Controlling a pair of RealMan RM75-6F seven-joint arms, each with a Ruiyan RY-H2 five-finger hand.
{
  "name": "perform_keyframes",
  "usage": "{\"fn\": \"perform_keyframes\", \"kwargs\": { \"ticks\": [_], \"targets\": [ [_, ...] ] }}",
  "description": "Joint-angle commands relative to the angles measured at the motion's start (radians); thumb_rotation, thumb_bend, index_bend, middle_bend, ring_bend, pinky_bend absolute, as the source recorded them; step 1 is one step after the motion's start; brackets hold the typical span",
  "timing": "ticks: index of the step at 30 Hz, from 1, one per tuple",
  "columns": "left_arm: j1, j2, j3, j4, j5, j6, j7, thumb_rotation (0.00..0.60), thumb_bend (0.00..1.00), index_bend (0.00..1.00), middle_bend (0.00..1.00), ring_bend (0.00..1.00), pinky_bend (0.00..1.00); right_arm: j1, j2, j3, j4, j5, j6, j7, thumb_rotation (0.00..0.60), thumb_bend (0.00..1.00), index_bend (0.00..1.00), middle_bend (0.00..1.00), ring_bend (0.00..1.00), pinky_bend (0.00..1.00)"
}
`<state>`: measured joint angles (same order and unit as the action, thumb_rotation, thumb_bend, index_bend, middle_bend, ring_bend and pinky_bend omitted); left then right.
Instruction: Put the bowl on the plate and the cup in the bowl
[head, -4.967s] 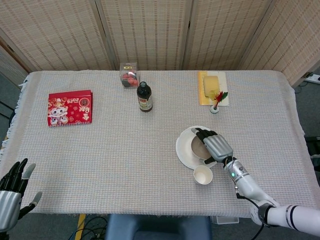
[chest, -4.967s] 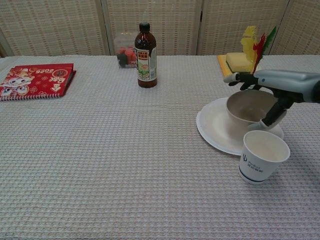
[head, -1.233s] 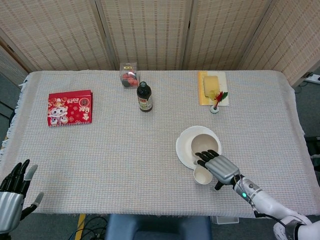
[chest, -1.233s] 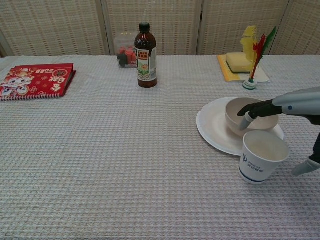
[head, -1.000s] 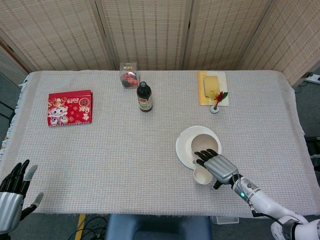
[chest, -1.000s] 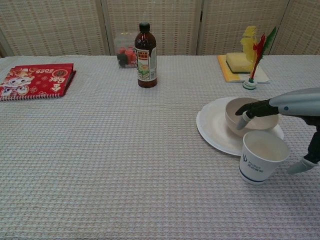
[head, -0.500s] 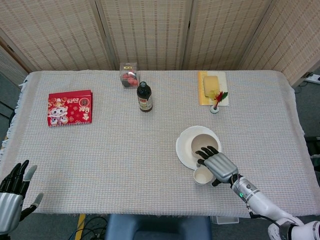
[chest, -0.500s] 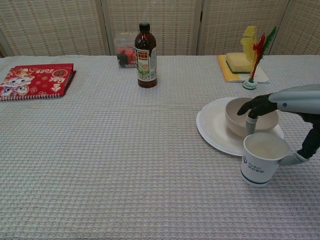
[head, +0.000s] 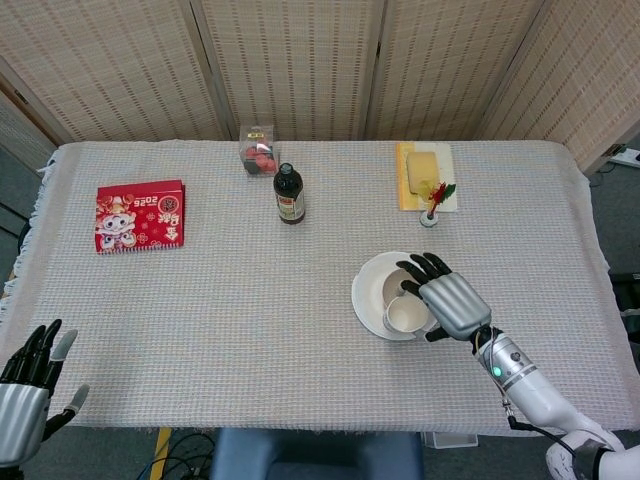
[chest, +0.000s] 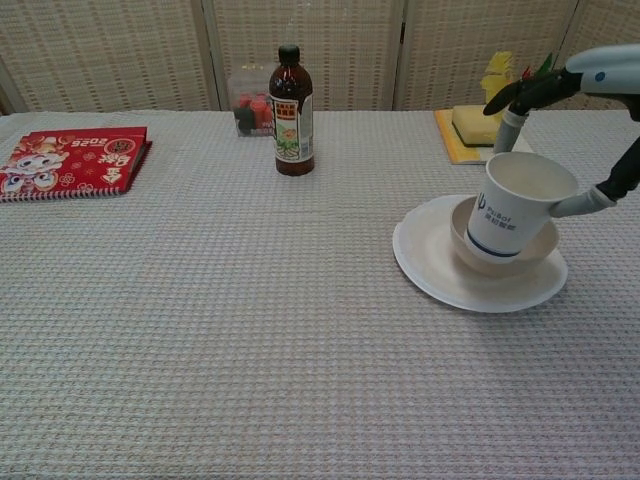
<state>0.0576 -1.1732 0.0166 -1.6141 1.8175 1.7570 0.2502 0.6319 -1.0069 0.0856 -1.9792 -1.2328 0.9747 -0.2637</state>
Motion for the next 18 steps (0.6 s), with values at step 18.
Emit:
{"fn": "perform_keyframes", "kwargs": {
  "ticks": [18],
  "targets": [
    [-0.006,-0.004,-0.002,-0.001,-0.010,-0.016,0.007,0.600,0.31,0.00,0.00,0.00,0.26,0.018,-0.011,0.024,0.116,0.128,-0.040,-0.015,0.600,0.21,0.53,0.08,0.00,0.00]
  ]
}}
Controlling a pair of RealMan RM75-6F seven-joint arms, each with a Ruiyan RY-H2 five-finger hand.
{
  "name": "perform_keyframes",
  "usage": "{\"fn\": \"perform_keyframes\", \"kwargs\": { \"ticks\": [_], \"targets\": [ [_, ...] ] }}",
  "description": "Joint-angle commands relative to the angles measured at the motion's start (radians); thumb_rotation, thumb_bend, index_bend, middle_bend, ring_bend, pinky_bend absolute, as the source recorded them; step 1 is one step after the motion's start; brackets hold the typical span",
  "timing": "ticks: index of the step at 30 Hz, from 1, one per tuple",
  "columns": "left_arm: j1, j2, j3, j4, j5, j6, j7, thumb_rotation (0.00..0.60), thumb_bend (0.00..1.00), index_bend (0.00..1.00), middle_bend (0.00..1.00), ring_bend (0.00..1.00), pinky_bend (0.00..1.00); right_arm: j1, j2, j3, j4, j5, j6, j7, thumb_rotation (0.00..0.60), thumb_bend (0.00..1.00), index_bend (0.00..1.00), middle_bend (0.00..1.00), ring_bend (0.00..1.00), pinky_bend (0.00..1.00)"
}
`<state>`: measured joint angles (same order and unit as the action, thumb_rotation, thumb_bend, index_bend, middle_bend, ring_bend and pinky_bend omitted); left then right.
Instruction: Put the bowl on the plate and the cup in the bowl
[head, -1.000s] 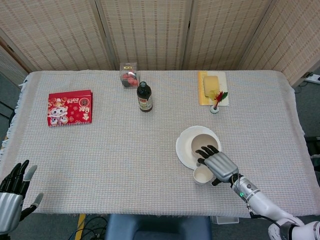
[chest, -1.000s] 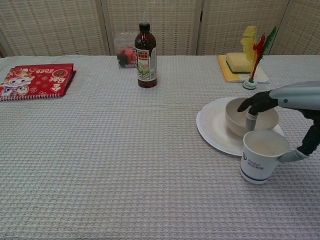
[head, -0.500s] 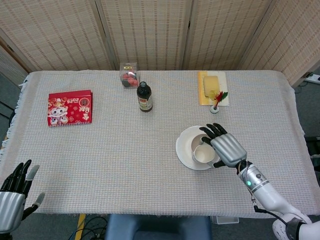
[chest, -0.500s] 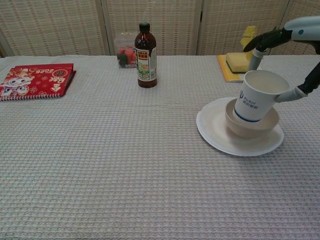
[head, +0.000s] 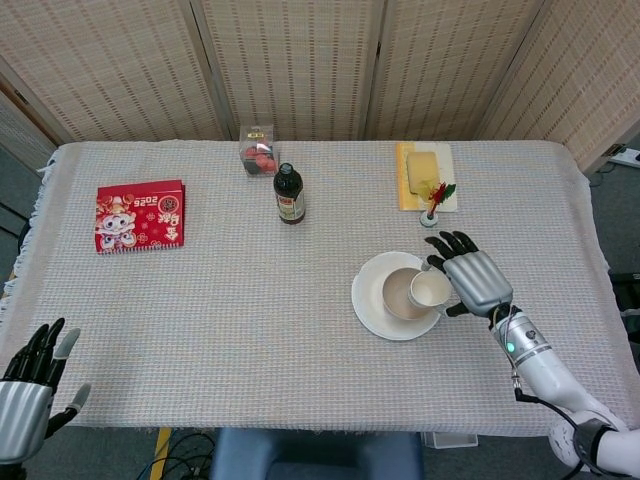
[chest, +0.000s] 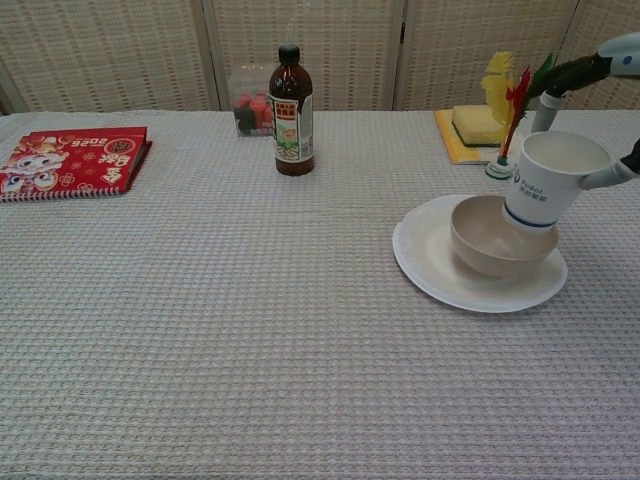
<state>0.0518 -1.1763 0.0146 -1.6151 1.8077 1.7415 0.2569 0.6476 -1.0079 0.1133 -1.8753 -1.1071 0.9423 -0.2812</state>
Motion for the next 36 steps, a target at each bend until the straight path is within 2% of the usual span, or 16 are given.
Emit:
{"fn": "perform_keyframes", "kwargs": {
  "ticks": [1,9,27,29,33,36],
  "targets": [
    [-0.001,-0.001,-0.001,0.000,-0.001,-0.001,0.001,0.600,0.31,0.00,0.00,0.00,0.26,0.003,-0.020,-0.005,0.023,0.003,-0.011,0.006,0.600,0.21,0.53,0.08,0.00,0.00],
    [0.000,0.000,0.000,0.001,0.000,0.003,-0.003,0.600,0.31,0.00,0.00,0.00,0.26,0.016,-0.096,-0.015,0.102,0.020,-0.038,-0.005,0.600,0.21,0.53,0.08,0.00,0.00],
    [-0.010,0.006,-0.008,0.004,-0.031,-0.019,-0.021,0.600,0.31,0.00,0.00,0.00,0.26,0.058,-0.215,0.001,0.249,0.061,-0.090,0.006,0.600,0.21,0.53,0.08,0.00,0.00],
    [-0.010,0.007,-0.009,0.004,-0.031,-0.017,-0.022,0.600,0.31,0.00,0.00,0.00,0.26,0.061,-0.219,0.002,0.255,0.062,-0.097,0.012,0.600,0.21,0.46,0.07,0.00,0.00],
    [-0.008,0.009,-0.008,0.004,-0.028,-0.011,-0.025,0.600,0.31,0.00,0.00,0.00,0.26,0.070,-0.205,0.005,0.241,0.074,-0.130,0.033,0.600,0.15,0.15,0.01,0.00,0.00],
    [-0.008,0.009,-0.007,0.004,-0.026,-0.009,-0.026,0.600,0.31,0.00,0.00,0.00,0.26,0.074,-0.182,0.007,0.219,0.076,-0.144,0.046,0.600,0.12,0.02,0.00,0.00,0.00]
  ]
}}
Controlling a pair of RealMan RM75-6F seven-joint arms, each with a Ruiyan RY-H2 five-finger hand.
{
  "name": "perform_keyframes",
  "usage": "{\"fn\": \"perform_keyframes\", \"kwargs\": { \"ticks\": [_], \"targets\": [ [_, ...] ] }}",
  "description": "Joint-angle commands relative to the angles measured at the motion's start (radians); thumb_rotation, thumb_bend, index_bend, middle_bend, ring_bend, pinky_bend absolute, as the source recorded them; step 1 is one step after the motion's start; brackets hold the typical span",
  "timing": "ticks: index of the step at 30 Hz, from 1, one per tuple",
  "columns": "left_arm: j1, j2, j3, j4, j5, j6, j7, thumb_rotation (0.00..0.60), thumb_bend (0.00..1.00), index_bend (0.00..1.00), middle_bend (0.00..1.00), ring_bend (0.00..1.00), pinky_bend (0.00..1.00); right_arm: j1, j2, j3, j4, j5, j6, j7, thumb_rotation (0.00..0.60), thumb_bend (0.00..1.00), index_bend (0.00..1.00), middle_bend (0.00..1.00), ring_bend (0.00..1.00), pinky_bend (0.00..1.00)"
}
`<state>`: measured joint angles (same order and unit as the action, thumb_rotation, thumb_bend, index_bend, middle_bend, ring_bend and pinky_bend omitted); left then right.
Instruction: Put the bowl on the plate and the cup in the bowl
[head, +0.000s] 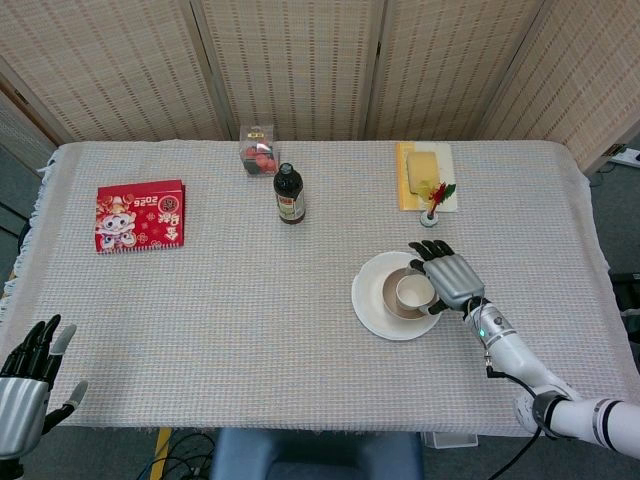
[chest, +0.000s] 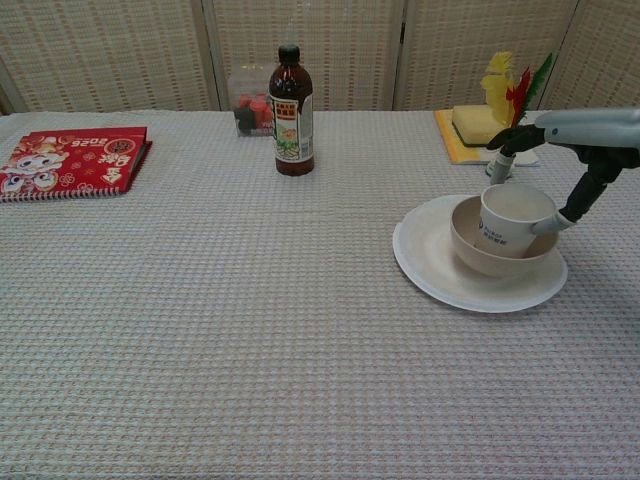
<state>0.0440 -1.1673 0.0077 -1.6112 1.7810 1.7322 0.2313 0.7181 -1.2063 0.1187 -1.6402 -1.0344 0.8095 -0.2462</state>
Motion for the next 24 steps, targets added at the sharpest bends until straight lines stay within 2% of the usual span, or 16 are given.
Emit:
{"fn": "perform_keyframes", "kwargs": {
  "ticks": [1,8,13,15,18,20,24],
  "targets": [
    [0.000,0.000,0.001,0.000,0.001,0.001,0.000,0.600,0.31,0.00,0.00,0.00,0.26,0.004,0.025,0.002,-0.023,0.003,-0.015,0.014,0.600,0.12,0.01,0.00,0.00,0.00],
    [0.001,-0.001,0.000,-0.001,0.000,0.002,0.003,0.600,0.31,0.00,0.00,0.00,0.26,-0.001,0.121,0.000,-0.096,-0.010,-0.040,0.050,0.600,0.10,0.00,0.00,0.00,0.00],
    [0.000,-0.003,-0.002,-0.002,-0.005,0.001,0.006,0.600,0.31,0.00,0.00,0.00,0.26,-0.068,0.253,0.019,-0.207,-0.108,0.025,0.175,0.600,0.10,0.00,0.00,0.00,0.00],
    [0.000,-0.003,-0.003,-0.002,-0.004,0.002,0.008,0.600,0.31,0.00,0.00,0.00,0.26,-0.125,0.315,0.018,-0.251,-0.202,0.092,0.255,0.600,0.09,0.00,0.00,0.00,0.00],
    [0.000,-0.006,-0.002,-0.003,-0.001,0.004,0.013,0.600,0.31,0.00,0.00,0.00,0.26,-0.226,0.367,-0.017,-0.268,-0.383,0.237,0.365,0.600,0.09,0.00,0.00,0.00,0.00],
    [-0.001,-0.007,0.000,-0.004,0.002,-0.001,0.018,0.600,0.31,0.00,0.00,0.00,0.26,-0.296,0.365,-0.053,-0.235,-0.497,0.353,0.407,0.600,0.09,0.00,0.00,0.00,0.00],
    [-0.004,-0.010,0.004,-0.006,0.008,-0.009,0.027,0.600,0.31,0.00,0.00,0.00,0.26,-0.401,0.300,-0.106,-0.130,-0.609,0.522,0.423,0.600,0.09,0.00,0.00,0.00,0.00]
  ]
}}
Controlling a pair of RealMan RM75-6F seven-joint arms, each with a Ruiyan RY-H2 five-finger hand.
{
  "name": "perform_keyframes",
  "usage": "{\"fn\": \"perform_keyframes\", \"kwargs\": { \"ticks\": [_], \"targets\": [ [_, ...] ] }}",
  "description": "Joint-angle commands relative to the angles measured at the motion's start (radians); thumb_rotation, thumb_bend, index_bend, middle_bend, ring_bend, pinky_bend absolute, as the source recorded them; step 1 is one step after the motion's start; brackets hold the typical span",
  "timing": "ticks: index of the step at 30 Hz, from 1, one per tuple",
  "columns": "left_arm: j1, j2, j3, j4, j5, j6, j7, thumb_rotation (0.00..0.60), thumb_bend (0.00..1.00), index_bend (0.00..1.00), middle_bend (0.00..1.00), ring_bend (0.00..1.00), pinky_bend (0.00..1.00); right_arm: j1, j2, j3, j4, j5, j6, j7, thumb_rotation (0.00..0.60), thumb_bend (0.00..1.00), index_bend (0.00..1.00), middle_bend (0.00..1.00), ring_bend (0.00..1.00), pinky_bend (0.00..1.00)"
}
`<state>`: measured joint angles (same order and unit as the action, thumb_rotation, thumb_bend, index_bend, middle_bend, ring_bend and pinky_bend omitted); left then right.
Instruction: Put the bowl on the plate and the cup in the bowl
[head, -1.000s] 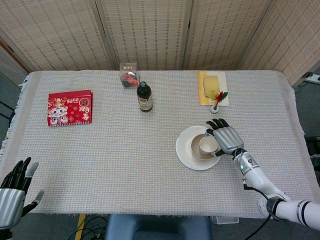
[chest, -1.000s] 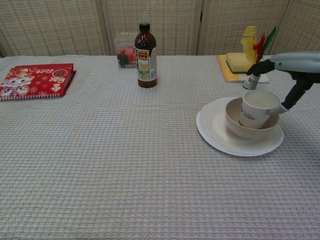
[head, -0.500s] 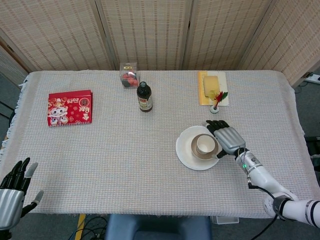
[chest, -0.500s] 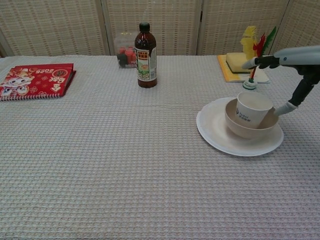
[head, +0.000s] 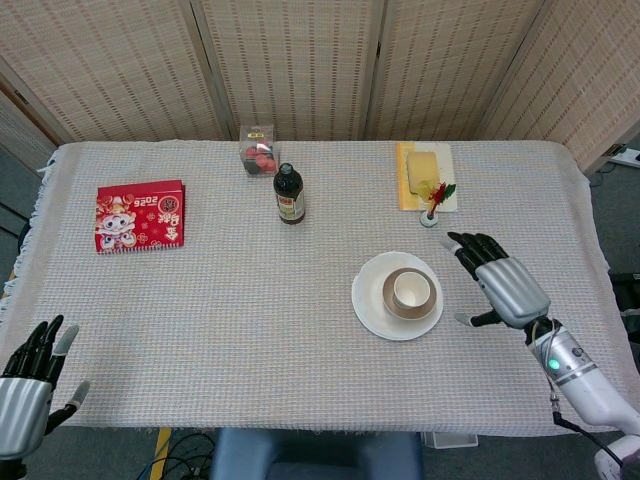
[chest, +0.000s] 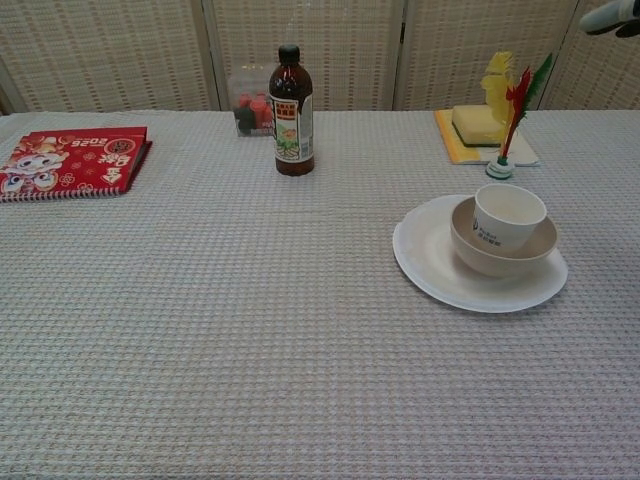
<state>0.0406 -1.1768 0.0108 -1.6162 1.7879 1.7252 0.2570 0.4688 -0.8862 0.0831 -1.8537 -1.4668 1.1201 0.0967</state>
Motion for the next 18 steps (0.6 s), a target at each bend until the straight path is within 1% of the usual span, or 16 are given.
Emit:
{"fn": "perform_keyframes", "kwargs": {
  "ticks": [1,4,7,10,15,18],
  "targets": [
    [-0.001,-0.001,0.002,-0.002,0.002,-0.004,0.002,0.600,0.31,0.00,0.00,0.00,0.26,-0.169,-0.038,-0.077,0.108,-0.188,0.239,0.077,0.600,0.09,0.00,0.00,0.00,0.00],
    [-0.003,0.000,0.004,-0.005,0.000,-0.009,0.000,0.600,0.31,0.00,0.00,0.00,0.26,-0.216,-0.088,-0.094,0.179,-0.207,0.300,0.046,0.600,0.09,0.00,0.00,0.00,0.00],
    [-0.004,0.001,0.004,-0.004,0.003,-0.007,-0.001,0.600,0.31,0.00,0.00,0.00,0.26,-0.252,-0.122,-0.106,0.222,-0.221,0.346,0.013,0.600,0.09,0.00,0.00,0.00,0.00],
    [-0.003,0.002,0.004,-0.003,0.007,-0.002,-0.001,0.600,0.31,0.00,0.00,0.00,0.26,-0.287,-0.165,-0.118,0.274,-0.240,0.396,0.010,0.600,0.09,0.00,0.00,0.00,0.00],
    [-0.001,0.003,0.004,0.001,0.009,0.003,-0.004,0.600,0.31,0.00,0.00,0.00,0.26,-0.305,-0.208,-0.136,0.342,-0.240,0.394,0.048,0.600,0.09,0.00,0.00,0.00,0.00],
    [-0.004,0.001,0.003,0.002,0.005,-0.004,-0.004,0.600,0.31,0.00,0.00,0.00,0.26,-0.298,-0.212,-0.149,0.357,-0.262,0.381,0.088,0.600,0.09,0.00,0.00,0.00,0.00]
  ]
}}
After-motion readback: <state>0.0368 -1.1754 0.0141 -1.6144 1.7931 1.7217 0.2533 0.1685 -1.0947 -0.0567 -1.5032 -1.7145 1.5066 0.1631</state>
